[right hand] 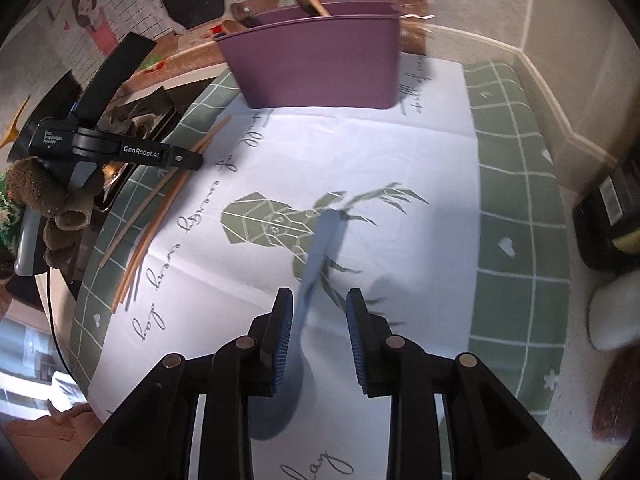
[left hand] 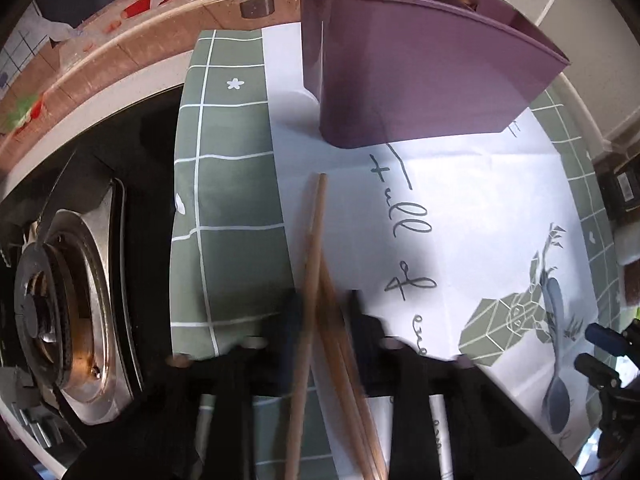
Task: Organize utensils
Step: 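Grasp a wooden chopstick with the left tool while the right tool grasps another chopstick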
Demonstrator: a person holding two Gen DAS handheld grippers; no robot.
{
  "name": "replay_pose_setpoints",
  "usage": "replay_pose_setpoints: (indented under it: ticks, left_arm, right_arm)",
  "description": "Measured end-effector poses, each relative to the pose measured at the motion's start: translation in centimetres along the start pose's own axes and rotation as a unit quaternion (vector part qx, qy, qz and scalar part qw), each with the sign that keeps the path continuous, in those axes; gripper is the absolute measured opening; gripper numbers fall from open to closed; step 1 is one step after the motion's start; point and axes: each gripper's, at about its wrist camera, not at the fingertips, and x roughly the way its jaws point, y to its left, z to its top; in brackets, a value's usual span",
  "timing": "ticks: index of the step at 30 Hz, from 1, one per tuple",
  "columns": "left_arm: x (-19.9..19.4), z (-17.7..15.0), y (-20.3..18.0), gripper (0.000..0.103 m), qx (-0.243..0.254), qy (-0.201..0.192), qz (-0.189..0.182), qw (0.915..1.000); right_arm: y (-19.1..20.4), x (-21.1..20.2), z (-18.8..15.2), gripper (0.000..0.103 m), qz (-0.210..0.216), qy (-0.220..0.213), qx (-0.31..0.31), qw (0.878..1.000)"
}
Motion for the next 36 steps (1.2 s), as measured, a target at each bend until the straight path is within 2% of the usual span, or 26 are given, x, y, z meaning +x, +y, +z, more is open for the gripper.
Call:
replay_pose_setpoints:
  ticks: [4,6,9,11,14,18,22,24,28,29,31,32,36]
  left_arm:
    - [-1.9,-1.1,0.8,0.007,-0.033,-0.035,-0.042,0.9979]
    - [-3.4,-2.3,1.7,0.007,-0.058,-0.054,-0.075,0.9940]
    - [-5.5,-4.4,3.0,0.007,-0.085,-0.077,-0.105,0.9878]
    - [-6.6,-5.8,3.8,0.007,-0.105,-0.091,-0.113,0.9838]
    - [-7.8,-7.9,4.8,0.007,-0.115,-0.110,-0.104,0.9817]
    - [-7.3,-10.6,6.1,0.007,-0.142,-0.105,-0.119,0.9770]
    - [-7.3,-12.0,7.1,0.007,-0.157,-0.107,-0.129,0.9733]
    - [-7.5,-12.4,7.3,0.007,-0.161,-0.112,-0.134,0.9714]
    - [-7.8,-12.8,7.5,0.007,-0.162,-0.118,-0.143,0.9691]
    - [-7.8,-12.9,7.5,0.007,-0.161,-0.119,-0.145,0.9689]
    - [-8.0,-13.0,7.5,0.007,-0.159,-0.121,-0.149,0.9683]
    - [-8.2,-13.1,7.6,0.007,-0.159,-0.123,-0.154,0.9674]
    - [-9.3,-13.0,7.6,0.007,-0.150,-0.138,-0.162,0.9655]
  right_arm:
    - [-0.3,-0.4,-0.3,0.026,-0.004,-0.003,0.010,1.000]
    - [0.1,-0.3,-0.1,0.026,-0.004,-0.004,0.008,1.000]
    - [1.5,0.2,0.7,0.026,0.008,-0.002,0.002,1.000]
    - [3.1,0.8,1.6,0.026,0.018,0.000,-0.009,1.000]
    - [6.0,1.9,3.2,0.026,0.037,-0.001,-0.021,0.999]
    - [9.2,4.2,5.6,0.026,0.069,0.008,0.002,0.998]
    - [11.3,7.1,7.8,0.026,0.053,0.024,0.031,0.998]
    - [12.2,8.2,8.6,0.026,0.030,0.028,0.030,0.999]
    - [14.0,10.3,9.6,0.023,-0.054,0.037,-0.004,0.998]
    - [14.4,10.4,9.7,0.019,-0.064,0.032,-0.014,0.997]
    - [14.8,10.5,9.8,0.007,-0.060,0.039,-0.027,0.997]
    - [14.8,10.4,9.7,0.004,-0.046,0.045,-0.028,0.998]
    - [13.5,8.3,8.8,0.004,-0.016,0.029,-0.027,0.999]
